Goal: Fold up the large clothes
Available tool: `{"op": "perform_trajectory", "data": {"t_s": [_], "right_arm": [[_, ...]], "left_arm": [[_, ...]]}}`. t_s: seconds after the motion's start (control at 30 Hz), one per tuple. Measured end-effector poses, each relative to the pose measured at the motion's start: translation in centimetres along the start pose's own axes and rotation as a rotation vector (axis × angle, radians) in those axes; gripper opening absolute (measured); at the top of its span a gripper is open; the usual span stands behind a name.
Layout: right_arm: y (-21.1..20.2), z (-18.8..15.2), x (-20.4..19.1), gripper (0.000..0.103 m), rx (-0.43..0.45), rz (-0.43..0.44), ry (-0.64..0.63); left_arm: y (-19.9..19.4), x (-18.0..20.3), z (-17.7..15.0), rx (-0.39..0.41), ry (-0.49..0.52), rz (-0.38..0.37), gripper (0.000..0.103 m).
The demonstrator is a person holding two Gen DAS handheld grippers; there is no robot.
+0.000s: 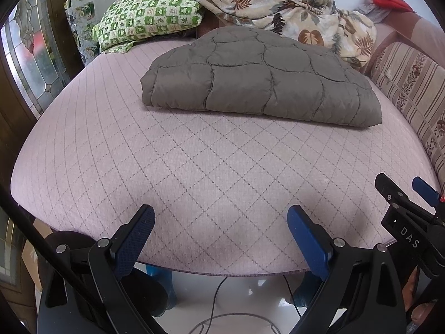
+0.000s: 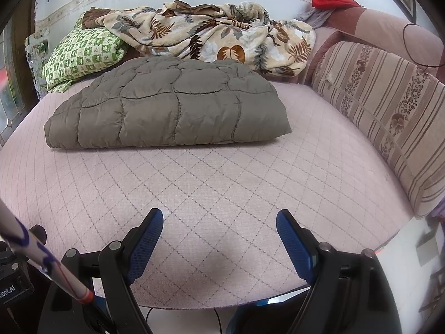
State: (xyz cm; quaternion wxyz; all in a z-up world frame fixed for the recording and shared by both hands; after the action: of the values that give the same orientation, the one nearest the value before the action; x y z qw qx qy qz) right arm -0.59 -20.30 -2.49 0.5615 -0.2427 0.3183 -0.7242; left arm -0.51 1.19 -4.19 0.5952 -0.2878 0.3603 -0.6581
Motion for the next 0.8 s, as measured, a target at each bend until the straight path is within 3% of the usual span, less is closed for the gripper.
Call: {"op": "perform_trajectory", "data": {"t_s": [0.8], "right_arm": [[0.03, -0.47, -0.35, 0.087, 0.009, -0.001, -0.009]], "left_arm": [[0.86, -0.18, -0.57, -0.02, -0.006, -0.001, 0.095]]}}
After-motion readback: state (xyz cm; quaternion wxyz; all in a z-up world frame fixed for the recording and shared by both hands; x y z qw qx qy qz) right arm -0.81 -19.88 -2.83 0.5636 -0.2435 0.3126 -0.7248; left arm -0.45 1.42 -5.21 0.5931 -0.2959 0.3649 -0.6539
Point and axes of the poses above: each gripper's, at about its wrist camera, not at the fingertips, and y roughly the way its jaws point, x to its right, z to its top, the point moved 3 cm from there along y, roughly the way its jaws point, and after that the axes turned 6 degrees about y, right-handed, at the moved point
